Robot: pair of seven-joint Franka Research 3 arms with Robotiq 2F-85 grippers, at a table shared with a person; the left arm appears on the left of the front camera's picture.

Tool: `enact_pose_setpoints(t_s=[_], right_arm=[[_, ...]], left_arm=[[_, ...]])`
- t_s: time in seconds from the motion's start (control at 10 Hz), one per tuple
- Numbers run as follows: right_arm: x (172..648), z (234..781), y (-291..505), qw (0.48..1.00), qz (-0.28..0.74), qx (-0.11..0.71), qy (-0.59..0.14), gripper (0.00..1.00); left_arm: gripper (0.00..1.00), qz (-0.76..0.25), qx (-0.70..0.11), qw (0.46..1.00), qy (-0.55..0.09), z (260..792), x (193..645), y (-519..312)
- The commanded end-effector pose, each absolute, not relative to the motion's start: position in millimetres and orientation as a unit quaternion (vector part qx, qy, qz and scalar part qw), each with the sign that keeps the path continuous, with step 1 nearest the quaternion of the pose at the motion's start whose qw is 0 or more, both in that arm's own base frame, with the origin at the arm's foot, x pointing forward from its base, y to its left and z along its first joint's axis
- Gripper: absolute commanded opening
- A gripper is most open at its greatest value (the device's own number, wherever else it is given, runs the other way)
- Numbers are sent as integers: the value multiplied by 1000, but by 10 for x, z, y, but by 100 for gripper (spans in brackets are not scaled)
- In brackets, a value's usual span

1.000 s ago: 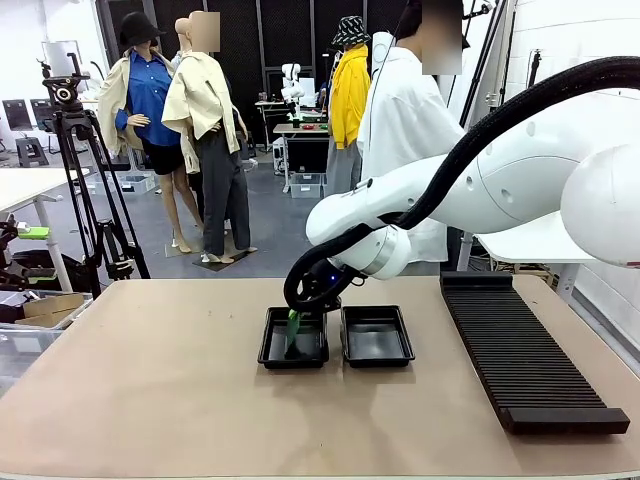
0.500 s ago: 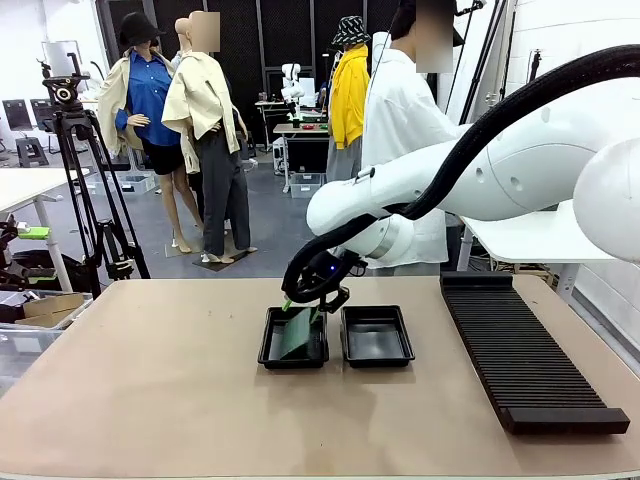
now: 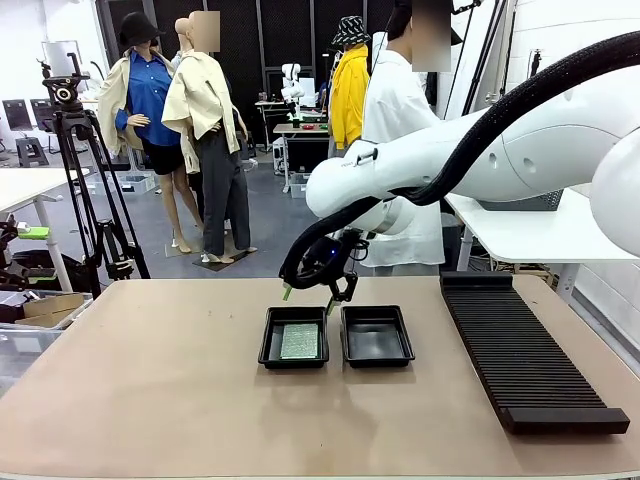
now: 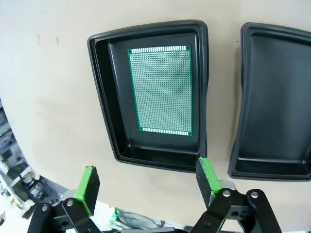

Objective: Inspect and transfer BCBs to ESD trays.
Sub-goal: Pick up the Blank PCB from the PCB Rack and place it in the left ESD tray.

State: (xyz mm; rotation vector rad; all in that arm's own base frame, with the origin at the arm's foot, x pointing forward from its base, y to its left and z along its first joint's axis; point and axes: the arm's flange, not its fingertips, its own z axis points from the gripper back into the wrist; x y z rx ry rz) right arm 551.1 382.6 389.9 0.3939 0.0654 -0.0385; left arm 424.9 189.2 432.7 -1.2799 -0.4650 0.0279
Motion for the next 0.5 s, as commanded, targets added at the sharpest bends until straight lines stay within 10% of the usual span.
enact_pose_setpoints(t_s=[0.0,0.4], right_arm=[[5560,3904,3872,984,-21,171,36,100],[5511,3899,3826,980,-19,196,32,100]], left_arm=[[100,19,-589,778,-215,4355,4240,1896],[100,19,-589,778,-215,4355,4240,1896]])
